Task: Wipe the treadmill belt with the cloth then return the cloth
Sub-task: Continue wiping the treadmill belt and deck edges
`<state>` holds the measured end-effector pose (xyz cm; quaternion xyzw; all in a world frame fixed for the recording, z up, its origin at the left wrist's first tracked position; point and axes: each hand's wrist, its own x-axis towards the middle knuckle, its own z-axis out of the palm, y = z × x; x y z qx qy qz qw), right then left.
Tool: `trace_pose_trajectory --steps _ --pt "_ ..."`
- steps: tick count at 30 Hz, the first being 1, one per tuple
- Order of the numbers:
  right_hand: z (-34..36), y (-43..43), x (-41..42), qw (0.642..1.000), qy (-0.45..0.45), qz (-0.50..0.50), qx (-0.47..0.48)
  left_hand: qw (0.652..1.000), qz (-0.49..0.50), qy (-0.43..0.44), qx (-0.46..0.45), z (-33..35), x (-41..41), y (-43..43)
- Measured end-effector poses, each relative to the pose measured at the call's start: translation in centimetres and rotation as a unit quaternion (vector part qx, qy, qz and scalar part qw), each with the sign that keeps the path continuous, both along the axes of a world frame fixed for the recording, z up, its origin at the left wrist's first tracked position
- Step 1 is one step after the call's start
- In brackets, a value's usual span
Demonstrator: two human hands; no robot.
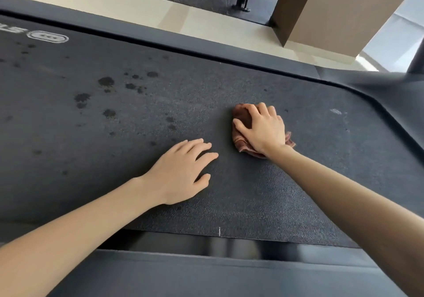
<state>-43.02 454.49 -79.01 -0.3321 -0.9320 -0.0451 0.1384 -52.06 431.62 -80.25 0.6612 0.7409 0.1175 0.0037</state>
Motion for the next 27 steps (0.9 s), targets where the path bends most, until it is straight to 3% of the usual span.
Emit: trace_pose_trajectory --steps 8,11,21,23,27 --pt "0.1 -5.7 11.8 0.973 0.022 0.231 -0.005 1.0 0.004 0.007 0.002 -0.2 -0.3 0.0" --pt "0.3 -4.0 10.9 0.961 0.017 0.274 0.019 1.0 -0.001 0.015 -0.004 0.0 -0.2 0.0" --pt "-0.3 0.8 0.0 0.999 0.028 0.034 0.013 1.0 0.005 0.024 -0.009 0.2 0.0 0.0" --pt "-0.2 -0.3 0.4 0.999 0.031 0.04 0.011 1.0 0.003 0.026 -0.009 0.2 -0.1 0.0" --pt "-0.1 -3.6 3.9 0.987 0.056 0.147 0.024 1.0 0.009 0.027 -0.013 0.3 -0.2 0.0"
